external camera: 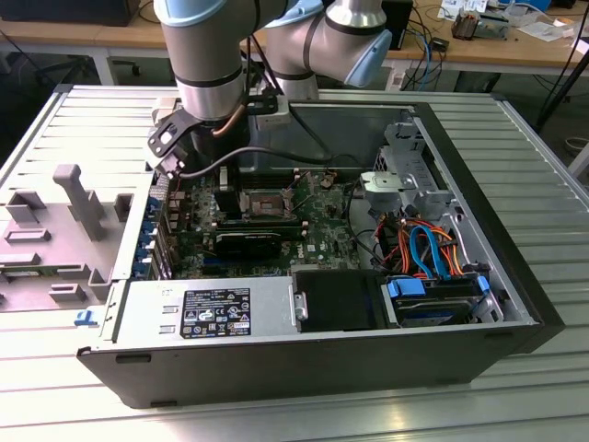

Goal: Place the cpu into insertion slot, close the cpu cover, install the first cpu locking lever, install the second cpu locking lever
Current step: 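Place the cpu into insertion slot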

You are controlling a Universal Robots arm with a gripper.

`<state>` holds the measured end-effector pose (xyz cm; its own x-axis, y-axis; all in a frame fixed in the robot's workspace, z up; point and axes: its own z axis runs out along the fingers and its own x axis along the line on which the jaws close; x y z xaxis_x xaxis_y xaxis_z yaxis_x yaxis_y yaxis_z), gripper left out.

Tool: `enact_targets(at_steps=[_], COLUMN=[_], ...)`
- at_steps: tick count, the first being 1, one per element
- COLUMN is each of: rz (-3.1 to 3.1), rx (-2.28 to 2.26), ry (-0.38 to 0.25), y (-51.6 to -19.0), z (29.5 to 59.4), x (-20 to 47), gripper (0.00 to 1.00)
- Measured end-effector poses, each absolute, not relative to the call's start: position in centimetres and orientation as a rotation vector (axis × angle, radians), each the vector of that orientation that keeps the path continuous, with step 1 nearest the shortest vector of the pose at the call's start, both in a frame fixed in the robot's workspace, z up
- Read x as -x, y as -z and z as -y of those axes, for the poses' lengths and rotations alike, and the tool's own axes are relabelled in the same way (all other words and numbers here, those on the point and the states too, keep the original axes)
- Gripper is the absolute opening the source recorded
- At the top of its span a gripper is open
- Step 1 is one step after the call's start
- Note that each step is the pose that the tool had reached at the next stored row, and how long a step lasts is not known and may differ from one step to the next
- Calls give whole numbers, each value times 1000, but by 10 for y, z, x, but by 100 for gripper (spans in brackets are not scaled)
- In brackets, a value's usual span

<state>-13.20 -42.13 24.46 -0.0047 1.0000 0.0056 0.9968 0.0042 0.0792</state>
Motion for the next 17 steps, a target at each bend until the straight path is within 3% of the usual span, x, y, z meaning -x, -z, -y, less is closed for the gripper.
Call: enact_targets(at_steps=[17], rz=[-2184], rx=[-2167], ry=[-74], y=[-244], z=[406], x=[129], gripper=[55])
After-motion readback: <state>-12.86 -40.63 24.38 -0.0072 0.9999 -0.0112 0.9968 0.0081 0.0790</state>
